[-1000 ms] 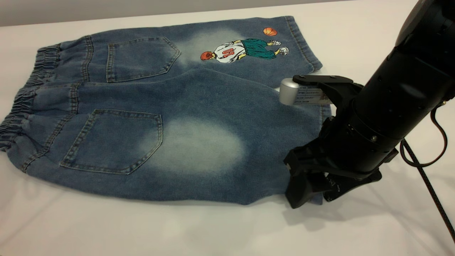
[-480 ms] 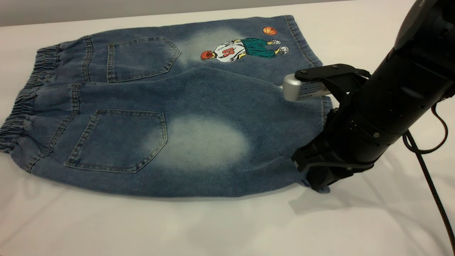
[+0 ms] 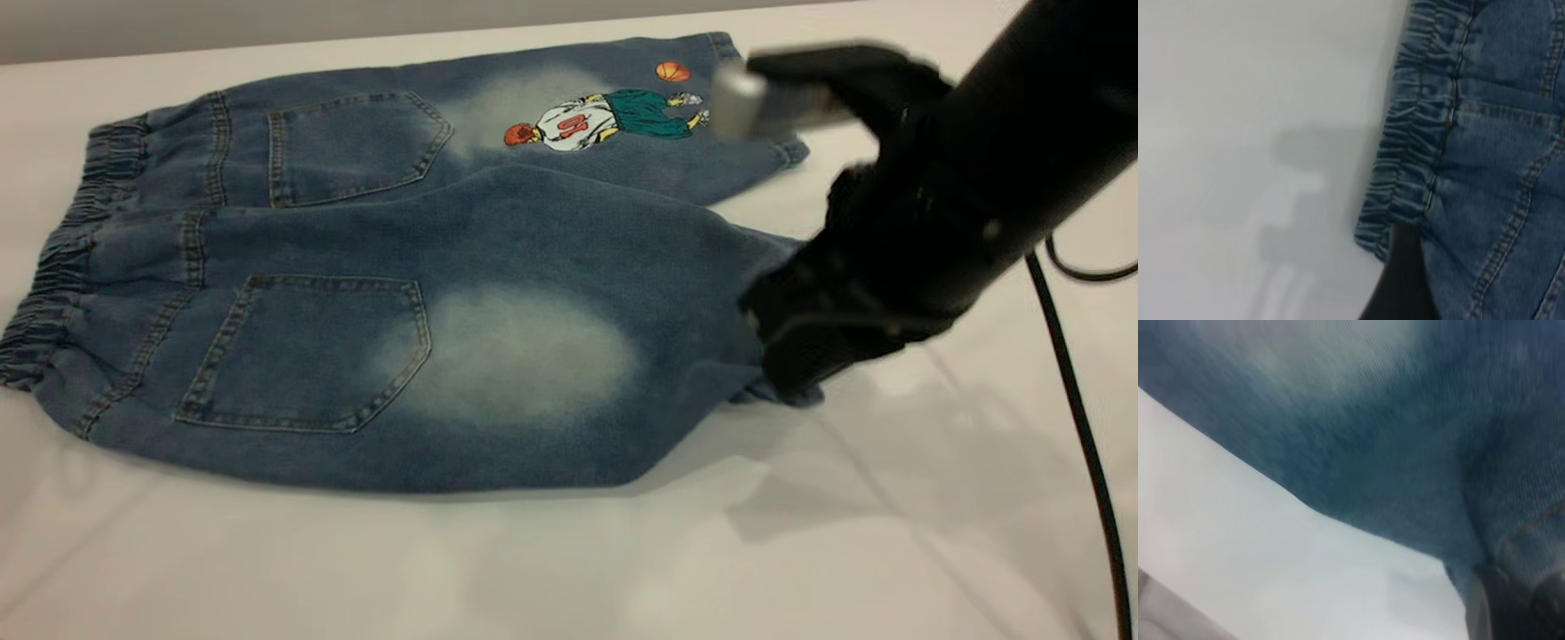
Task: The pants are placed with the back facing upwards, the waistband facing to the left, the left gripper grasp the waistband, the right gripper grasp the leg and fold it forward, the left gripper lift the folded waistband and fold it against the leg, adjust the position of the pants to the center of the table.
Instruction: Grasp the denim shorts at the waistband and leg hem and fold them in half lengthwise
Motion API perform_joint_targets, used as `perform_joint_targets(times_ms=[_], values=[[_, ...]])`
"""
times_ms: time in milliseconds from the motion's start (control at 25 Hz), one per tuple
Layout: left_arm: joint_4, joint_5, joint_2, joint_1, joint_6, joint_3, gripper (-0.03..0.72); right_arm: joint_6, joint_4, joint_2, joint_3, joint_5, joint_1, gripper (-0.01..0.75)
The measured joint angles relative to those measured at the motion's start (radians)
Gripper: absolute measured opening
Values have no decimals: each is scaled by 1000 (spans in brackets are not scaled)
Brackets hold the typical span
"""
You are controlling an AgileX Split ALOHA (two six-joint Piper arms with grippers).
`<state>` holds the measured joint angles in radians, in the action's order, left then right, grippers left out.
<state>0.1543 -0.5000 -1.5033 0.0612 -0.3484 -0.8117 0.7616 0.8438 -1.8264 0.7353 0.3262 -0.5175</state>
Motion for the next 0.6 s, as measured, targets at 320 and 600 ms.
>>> perform_joint_targets(times_ms=[320, 600], values=[[-11, -46, -60, -3, 0, 56, 529, 0, -2, 0, 0, 13, 0, 15], [61, 91, -156, -3, -1, 90, 529, 1, 0, 0, 1, 24, 0, 12]])
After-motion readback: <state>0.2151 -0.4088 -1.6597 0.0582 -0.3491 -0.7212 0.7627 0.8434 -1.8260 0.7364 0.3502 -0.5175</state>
